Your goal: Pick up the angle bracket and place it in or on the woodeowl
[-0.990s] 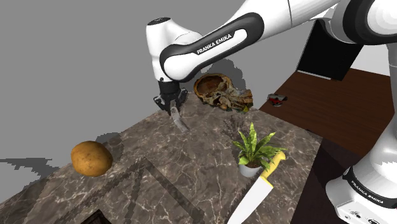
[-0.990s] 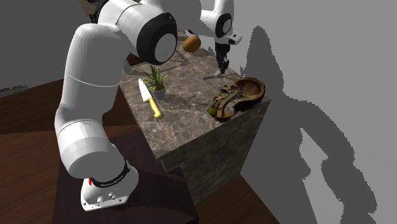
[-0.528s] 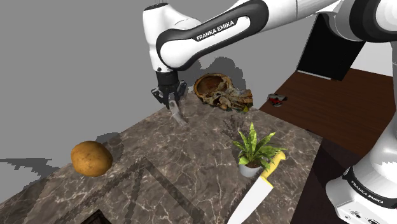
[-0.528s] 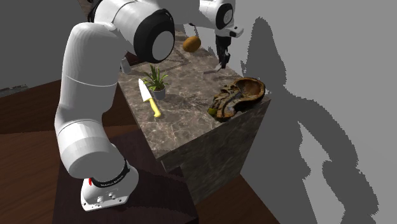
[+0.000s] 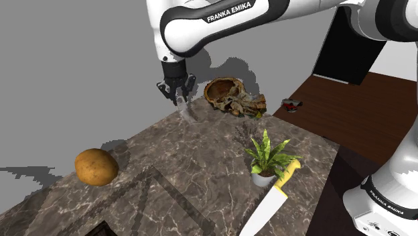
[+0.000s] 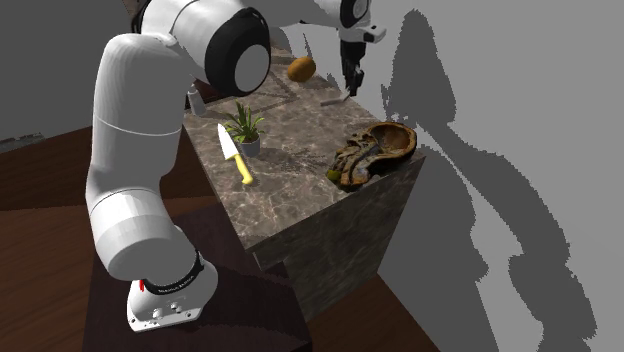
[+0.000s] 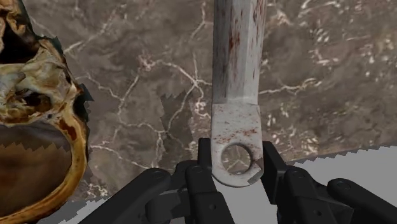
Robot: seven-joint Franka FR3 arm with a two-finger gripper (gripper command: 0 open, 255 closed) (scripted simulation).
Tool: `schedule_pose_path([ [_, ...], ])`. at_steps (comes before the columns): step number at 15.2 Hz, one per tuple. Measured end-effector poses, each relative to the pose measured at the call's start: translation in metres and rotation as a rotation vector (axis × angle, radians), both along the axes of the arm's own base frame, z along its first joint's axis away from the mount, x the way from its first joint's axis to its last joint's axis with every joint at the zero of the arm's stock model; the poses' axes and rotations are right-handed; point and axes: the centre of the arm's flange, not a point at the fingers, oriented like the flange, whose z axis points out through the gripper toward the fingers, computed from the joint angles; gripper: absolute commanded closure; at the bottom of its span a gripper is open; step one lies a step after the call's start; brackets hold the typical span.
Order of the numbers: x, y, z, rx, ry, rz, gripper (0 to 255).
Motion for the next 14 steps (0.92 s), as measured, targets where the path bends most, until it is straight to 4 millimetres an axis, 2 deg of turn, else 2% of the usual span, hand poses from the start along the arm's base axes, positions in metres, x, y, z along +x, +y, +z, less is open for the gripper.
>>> schedule_pose_path([
  [14, -0.002, 0.000, 0.073, 0.000, 0.000, 0.000, 255],
])
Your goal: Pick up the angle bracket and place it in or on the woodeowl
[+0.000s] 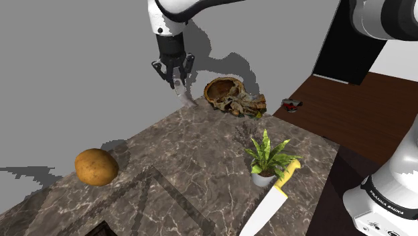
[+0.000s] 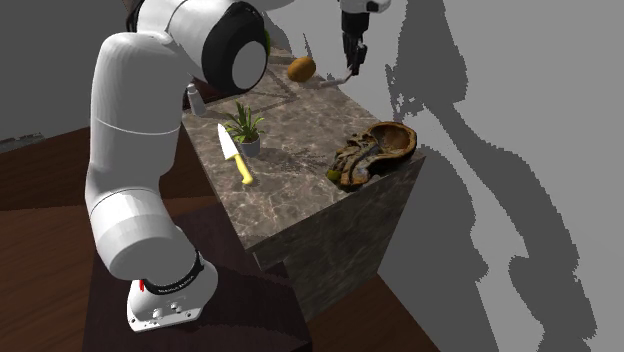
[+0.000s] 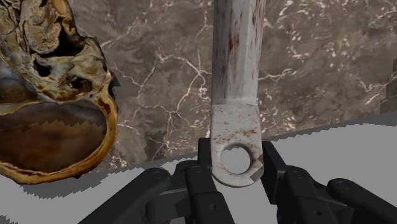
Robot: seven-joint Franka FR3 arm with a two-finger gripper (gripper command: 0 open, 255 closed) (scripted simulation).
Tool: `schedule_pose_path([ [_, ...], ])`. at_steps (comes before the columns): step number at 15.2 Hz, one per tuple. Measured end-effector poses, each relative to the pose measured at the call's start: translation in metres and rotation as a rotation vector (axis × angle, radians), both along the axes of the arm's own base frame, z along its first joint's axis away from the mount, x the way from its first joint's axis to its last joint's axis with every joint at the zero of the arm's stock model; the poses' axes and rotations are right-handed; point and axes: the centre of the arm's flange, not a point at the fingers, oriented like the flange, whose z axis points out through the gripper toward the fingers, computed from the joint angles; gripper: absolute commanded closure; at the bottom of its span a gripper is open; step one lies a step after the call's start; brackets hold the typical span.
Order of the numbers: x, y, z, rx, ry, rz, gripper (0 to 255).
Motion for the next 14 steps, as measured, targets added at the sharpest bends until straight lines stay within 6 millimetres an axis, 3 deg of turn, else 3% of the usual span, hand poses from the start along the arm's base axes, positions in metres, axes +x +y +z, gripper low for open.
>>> schedule_pose_path([
  [4, 0.001, 0.000, 0.021, 0.000, 0.000, 0.000, 255],
  [6, -0.001, -0.013, 0.026, 0.000, 0.000, 0.000, 255],
  [14, -0.010, -0.118, 0.036, -0.001, 0.001, -0.001, 255],
])
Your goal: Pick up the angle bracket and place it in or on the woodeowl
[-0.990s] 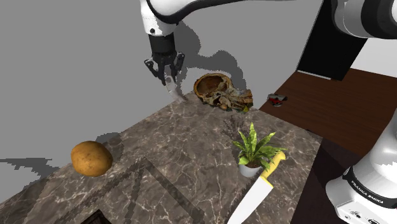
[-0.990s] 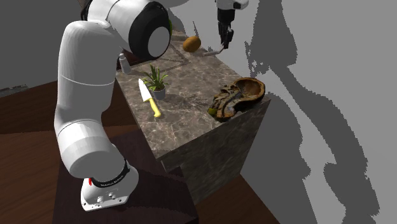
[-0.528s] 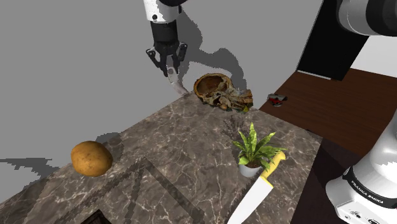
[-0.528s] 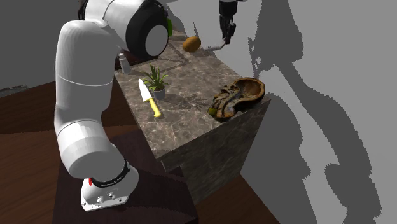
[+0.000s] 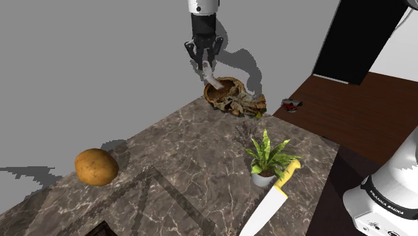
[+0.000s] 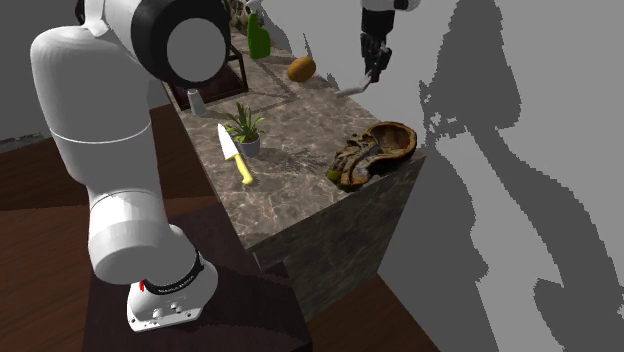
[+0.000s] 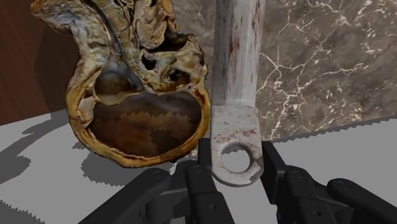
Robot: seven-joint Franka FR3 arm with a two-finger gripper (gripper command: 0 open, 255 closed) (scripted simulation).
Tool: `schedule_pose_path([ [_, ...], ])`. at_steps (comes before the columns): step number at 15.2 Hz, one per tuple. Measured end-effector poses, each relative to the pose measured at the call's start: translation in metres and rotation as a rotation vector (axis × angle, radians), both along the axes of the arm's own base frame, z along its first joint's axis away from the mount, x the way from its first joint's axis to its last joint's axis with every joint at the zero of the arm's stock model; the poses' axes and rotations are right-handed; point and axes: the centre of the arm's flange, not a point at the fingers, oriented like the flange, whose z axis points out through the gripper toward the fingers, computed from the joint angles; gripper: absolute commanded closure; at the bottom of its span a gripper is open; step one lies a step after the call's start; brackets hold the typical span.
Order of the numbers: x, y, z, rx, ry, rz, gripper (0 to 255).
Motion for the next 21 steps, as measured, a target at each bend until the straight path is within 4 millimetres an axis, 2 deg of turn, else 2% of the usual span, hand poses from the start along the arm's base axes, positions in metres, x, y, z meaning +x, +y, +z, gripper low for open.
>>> schedule_pose_path([
  [3, -0.004, -0.037, 0.006, 0.000, 0.000, 0.000, 255],
  [9, -0.010, -0.116, 0.006, 0.001, 0.000, 0.000, 255],
  [14, -0.010, -0.129, -0.011, 0.000, 0.000, 0.001, 255],
  [21, -0.009, -0.129, -0.049, 0.000, 0.000, 0.001, 255],
])
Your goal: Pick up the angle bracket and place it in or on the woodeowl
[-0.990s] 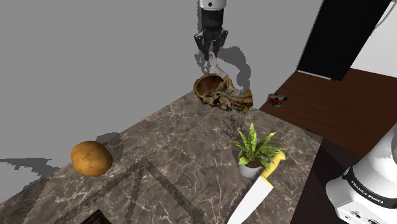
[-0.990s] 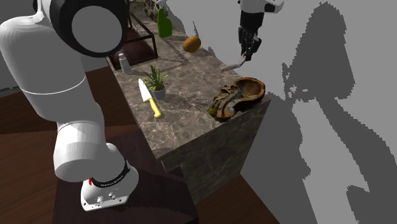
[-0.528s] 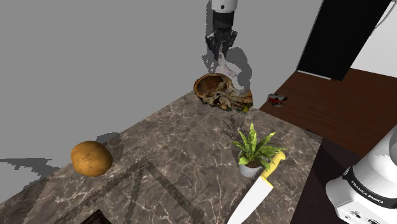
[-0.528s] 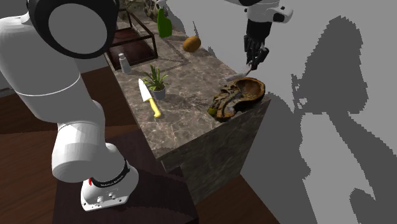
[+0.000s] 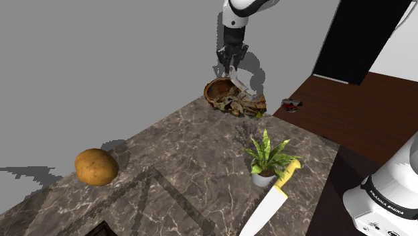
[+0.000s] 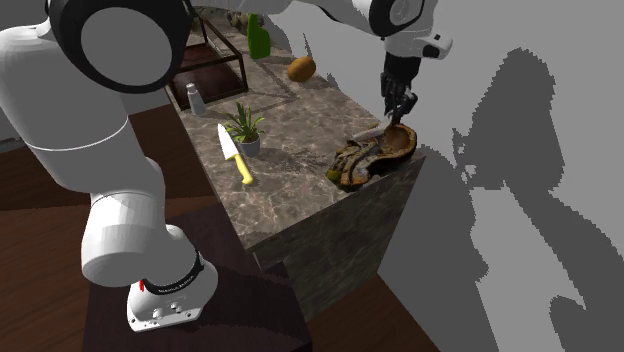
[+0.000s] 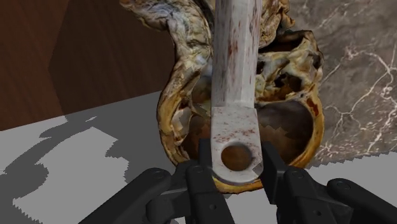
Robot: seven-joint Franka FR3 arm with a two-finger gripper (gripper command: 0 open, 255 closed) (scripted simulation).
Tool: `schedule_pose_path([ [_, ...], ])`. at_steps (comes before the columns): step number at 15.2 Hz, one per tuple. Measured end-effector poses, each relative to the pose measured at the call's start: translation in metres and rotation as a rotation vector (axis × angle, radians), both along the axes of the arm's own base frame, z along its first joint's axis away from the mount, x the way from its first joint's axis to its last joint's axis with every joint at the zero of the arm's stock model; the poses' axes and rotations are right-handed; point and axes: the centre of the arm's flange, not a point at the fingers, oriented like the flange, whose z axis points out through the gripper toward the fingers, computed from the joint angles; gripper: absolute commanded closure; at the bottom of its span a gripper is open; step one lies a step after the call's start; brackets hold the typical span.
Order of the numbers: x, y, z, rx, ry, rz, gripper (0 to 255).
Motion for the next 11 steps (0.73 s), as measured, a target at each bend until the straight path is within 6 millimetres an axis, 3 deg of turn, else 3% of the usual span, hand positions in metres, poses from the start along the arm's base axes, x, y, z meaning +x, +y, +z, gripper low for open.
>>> schedule_pose_path([
  [6, 0.000, 0.001, -0.029, 0.000, 0.000, 0.000, 255],
  [11, 0.000, 0.001, -0.032, 0.000, 0.000, 0.000, 255],
])
